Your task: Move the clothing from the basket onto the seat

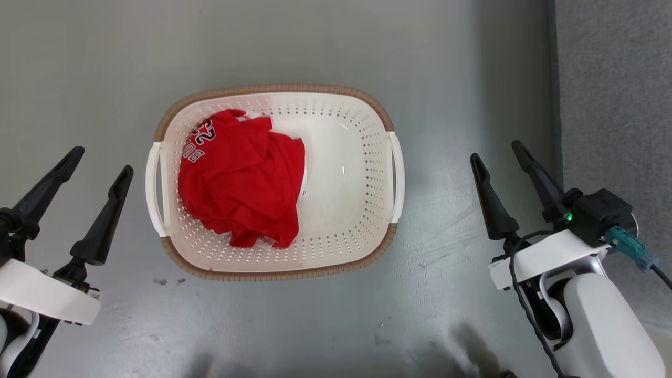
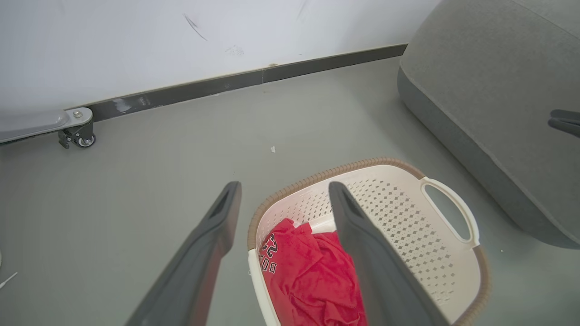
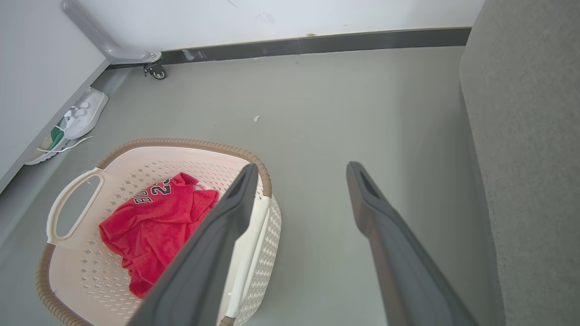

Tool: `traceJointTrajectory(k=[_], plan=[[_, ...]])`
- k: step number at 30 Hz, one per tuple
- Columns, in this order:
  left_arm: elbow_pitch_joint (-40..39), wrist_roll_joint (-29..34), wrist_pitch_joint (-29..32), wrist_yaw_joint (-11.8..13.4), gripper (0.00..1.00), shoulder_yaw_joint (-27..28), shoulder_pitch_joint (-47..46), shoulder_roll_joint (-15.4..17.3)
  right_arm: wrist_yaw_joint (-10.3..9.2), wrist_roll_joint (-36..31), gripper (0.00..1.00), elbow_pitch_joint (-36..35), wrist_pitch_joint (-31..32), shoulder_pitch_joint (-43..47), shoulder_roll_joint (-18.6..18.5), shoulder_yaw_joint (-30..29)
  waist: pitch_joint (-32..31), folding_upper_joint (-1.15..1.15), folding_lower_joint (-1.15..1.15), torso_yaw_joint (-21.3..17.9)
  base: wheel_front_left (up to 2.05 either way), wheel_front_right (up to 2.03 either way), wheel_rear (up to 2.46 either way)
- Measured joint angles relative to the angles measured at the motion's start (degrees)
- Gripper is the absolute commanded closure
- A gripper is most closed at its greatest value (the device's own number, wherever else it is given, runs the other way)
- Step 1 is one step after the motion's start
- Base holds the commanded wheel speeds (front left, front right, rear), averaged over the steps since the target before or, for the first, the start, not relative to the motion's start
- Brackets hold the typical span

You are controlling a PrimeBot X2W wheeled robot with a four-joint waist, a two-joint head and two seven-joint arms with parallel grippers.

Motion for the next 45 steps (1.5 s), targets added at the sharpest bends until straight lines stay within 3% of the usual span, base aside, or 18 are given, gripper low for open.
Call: traceJointTrajectory(k=[10,18,29,40,45], plan=[[-2.94,1.38,0.63,-0.69,0.0,-1.57,-2.18,1.4,0.0,0.58,0.0,-0.13,0.0,-2.77,-0.04,0.83,3.16,0.0,0.0,-0.32,0.0,0.0,0.0],[-7.5,6.03,4.55,-1.44,0.0,-7.32,-5.17,3.45,0.0,2.87,0.0,0.04,-0.01,-3.5,-0.08,1.48,4.42,0.0,0.0,-1.62,0.0,0.0,0.0],[-7.5,15.69,15.19,-1.91,0.0,-15.74,-7.69,6.31,0.0,6.78,0.0,0.66,-0.01,-3.47,-0.09,4.14,4.64,0.0,0.0,-4.56,0.0,0.0,0.0],[-0.76,18.3,26.72,-0.33,0.0,-18.76,-9.65,4.15,0.0,10.37,0.0,0.79,-0.01,-3.09,-0.02,7.83,4.55,0.0,0.0,-8.63,0.0,0.0,0.0],[1.81,20.65,31.03,0.52,0.0,-19.4,-11.73,4.8,0.0,11.12,0.0,0.75,-0.01,-2.05,0.0,9.27,4.59,0.0,0.0,-10.46,0.0,0.0,0.0]])
